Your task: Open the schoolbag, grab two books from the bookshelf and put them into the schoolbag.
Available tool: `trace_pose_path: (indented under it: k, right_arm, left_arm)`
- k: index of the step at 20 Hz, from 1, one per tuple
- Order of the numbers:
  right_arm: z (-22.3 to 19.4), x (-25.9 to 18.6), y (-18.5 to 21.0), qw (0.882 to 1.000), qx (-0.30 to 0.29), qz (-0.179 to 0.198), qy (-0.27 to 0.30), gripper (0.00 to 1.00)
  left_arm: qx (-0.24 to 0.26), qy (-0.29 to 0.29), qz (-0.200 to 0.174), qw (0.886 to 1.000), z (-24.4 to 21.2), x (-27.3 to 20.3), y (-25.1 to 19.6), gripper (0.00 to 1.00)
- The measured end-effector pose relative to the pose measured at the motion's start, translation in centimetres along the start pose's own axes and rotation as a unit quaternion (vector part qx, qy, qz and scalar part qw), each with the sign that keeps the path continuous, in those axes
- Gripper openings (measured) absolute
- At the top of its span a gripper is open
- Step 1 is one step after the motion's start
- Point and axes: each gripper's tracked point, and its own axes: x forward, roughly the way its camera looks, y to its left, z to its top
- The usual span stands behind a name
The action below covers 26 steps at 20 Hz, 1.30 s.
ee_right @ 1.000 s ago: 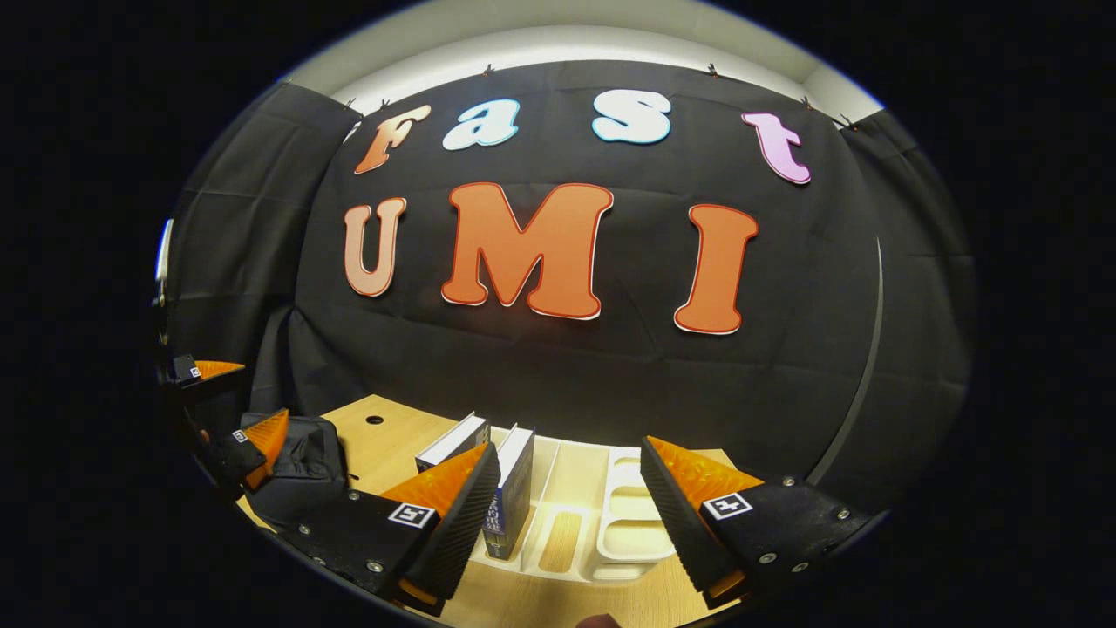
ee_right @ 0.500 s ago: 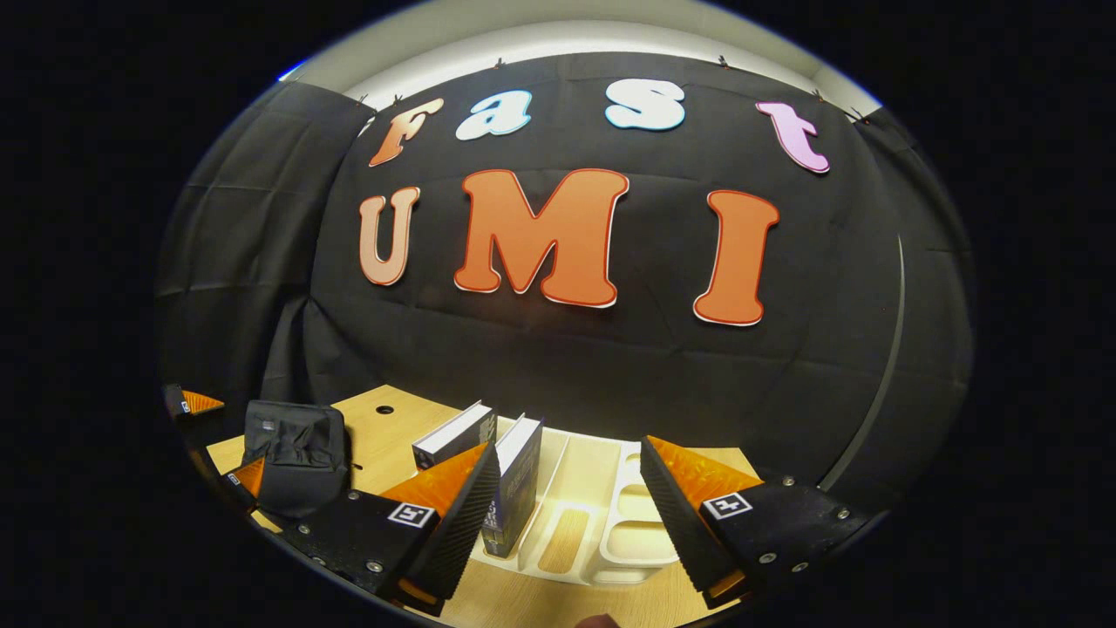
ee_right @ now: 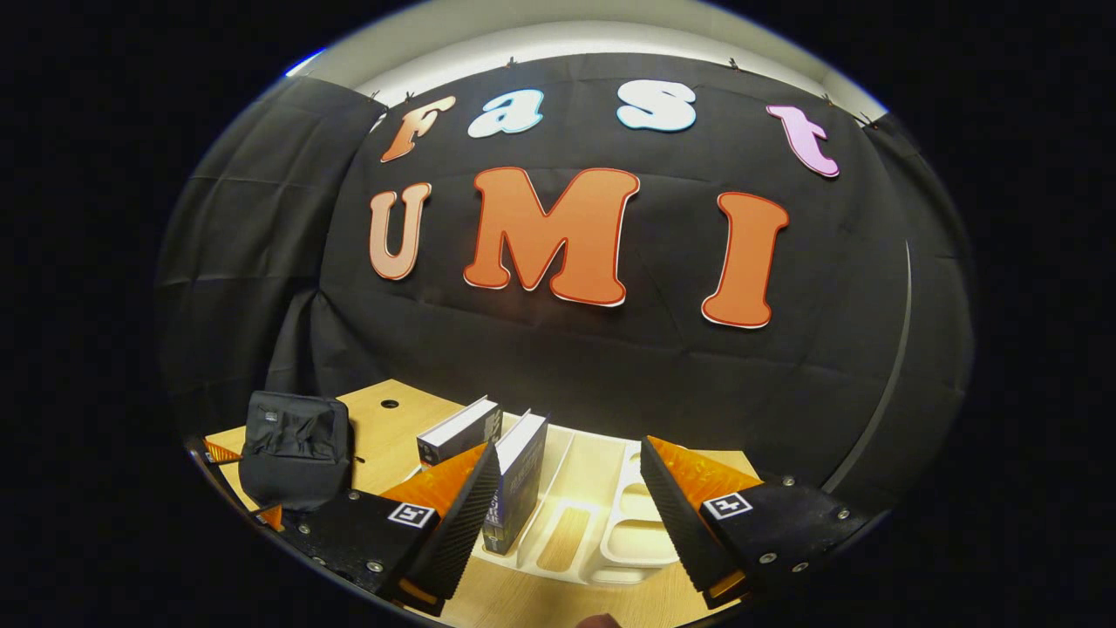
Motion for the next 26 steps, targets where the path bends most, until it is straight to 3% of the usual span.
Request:
trace_pose_path:
  k: [4, 11, 17, 21, 26]
  right_arm:
    - [-0.3, -0.3, -0.4, 1.0, -0.001, -0.01, 0.005, 0.95]
    - [-0.5, -0.3, -0.3, 1.0, -0.001, -0.01, 0.011, 0.95]
    - [-0.7, -0.1, 0.0, 1.0, -0.01, -0.012, 0.023, 0.95]
    - [0.4, 0.7, 2.2, 0.999, -0.016, -0.01, 0.033, 0.95]
    - [1.2, 1.5, 5.3, 0.998, -0.031, -0.019, 0.056, 0.95]
  left_arm:
    - [0.02, 0.033, -0.013, 0.999, -2.6, 0.2, -1.9, 0.96]
    - [0.024, 0.073, 0.002, 0.997, -4.4, 3.4, -1.5, 0.96]
    - [0.041, 0.048, 0.008, 0.998, -2.8, 5.8, 1.5, 0.95]
    - [0.048, 0.041, -0.024, 0.998, -2.7, 8.4, 2.9, 0.94]
    - [0.072, 0.018, -0.121, 0.99, -2.9, 10.6, 3.0, 0.86]
